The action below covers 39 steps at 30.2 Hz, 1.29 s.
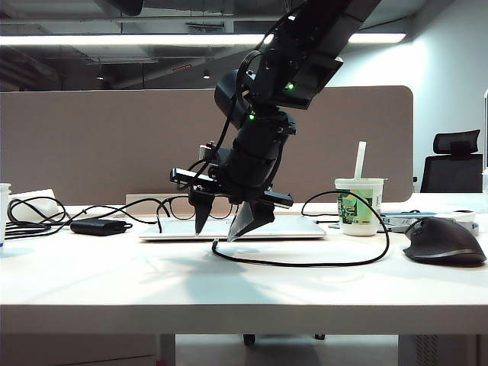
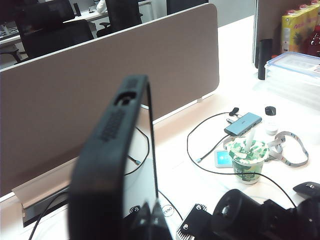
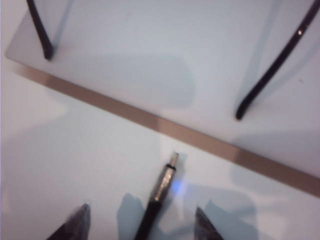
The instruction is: Pick up the black phone, pick up the charger plug, insert the charger plug into the phone's charging port, and finally place the connected phone back on the desk.
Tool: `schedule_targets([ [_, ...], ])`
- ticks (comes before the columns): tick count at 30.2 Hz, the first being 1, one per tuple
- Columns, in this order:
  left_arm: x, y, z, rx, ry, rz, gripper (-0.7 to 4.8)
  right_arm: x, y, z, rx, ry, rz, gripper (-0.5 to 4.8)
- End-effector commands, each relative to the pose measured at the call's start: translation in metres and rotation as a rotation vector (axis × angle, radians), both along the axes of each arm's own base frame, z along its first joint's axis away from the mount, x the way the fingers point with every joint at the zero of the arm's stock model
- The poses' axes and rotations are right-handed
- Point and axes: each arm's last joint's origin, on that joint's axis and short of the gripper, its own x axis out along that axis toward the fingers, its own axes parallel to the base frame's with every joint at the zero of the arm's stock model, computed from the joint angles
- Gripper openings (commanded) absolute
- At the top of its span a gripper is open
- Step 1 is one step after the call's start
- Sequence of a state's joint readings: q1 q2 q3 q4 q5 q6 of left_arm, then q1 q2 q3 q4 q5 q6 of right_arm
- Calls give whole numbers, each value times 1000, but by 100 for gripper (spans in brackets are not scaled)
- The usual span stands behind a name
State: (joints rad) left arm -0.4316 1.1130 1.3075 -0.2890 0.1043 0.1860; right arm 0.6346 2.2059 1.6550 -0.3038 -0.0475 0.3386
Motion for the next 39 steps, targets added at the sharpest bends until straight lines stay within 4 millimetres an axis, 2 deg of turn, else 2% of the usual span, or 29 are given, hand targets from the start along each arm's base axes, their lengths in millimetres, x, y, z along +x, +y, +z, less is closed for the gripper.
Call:
schedule_targets([
  [1,-3,1,8,-27,-51,-5,-6,5,2,12,-20,-2,-13,261],
  [8,-3,1,8,-27,-51,-5,-6,19,13,19,-41,18,-11,260],
  [10,-3,1,8,-27,-51,-5,-6,20,13,17,-58,40,-12,260],
  [15,-3,1,8,-27,-51,-5,-6,20,13,9,-76,62,-12,220],
  [23,-3,1,8,-27,-51,-5,-6,20,15,-9,-98,97,-2,218],
  [24,-3,1,8,-27,-51,-5,-6,19,17,-10,-114,93,21,202],
  [25,-3,1,8,-27,-51,-5,-6,18,17,-11,-130,89,54,162],
  [28,-3,1,8,-27,-51,-5,-6,13,21,-12,-179,70,172,-5],
  [33,-3,1,8,-26,-51,-4,-6,7,22,-12,-262,34,332,-6],
  [39,-3,1,8,-27,-52,-4,-6,-2,15,9,-384,-43,591,-6],
])
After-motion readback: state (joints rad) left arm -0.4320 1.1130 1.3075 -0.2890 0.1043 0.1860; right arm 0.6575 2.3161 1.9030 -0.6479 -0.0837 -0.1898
